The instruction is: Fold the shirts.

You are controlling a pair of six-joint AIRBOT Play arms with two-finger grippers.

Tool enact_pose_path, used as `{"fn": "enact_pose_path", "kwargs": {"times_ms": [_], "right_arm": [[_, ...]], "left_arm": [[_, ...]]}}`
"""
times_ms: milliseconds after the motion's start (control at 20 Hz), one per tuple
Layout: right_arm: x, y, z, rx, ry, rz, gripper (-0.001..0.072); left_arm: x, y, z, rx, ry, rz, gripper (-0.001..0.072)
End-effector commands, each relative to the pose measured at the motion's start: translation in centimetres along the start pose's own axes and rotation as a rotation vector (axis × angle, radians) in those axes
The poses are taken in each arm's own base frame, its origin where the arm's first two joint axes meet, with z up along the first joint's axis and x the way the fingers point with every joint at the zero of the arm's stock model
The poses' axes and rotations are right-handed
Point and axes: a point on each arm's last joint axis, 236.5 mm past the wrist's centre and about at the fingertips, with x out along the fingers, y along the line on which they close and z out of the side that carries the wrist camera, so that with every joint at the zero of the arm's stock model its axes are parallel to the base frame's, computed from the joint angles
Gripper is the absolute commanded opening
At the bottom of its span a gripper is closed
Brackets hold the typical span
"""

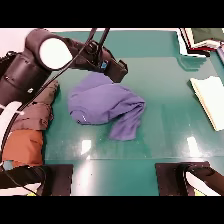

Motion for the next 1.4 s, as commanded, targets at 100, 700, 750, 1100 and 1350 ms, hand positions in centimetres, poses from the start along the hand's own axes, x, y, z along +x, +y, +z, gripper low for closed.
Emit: {"fn": "enact_pose_path", "kwargs": {"times_ms": [100, 700, 750, 1100, 1350], "right_arm": [[-0.1, 0.4, -0.9, 0.001, 0.04, 0.013, 0.0019], [0.0, 0.3, -1.0, 0.002, 0.044, 0.013, 0.0019], [0.0, 0.3, -1.0, 0.003, 0.044, 0.013, 0.0019], [0.0, 0.3, -1.8, 0.001, 0.077, 0.014, 0.0019], [-0.1, 0.4, -3.1, -0.001, 0.133, 0.016, 0.0019]], "left_arm": [[-1.8, 15.8, -5.8, -0.364, 0.103, 0.206, 0.0528], [0.4, 25.4, -30.8, -0.967, 0.427, 0.242, 0.0528], [1.0, 25.2, -31.2, -0.969, 0.438, 0.236, 0.0528], [4.8, 23.3, -31.2, -0.925, 0.454, 0.208, 0.0527], [4.8, 23.4, -31.4, -0.92, 0.458, 0.214, 0.0387]]}}
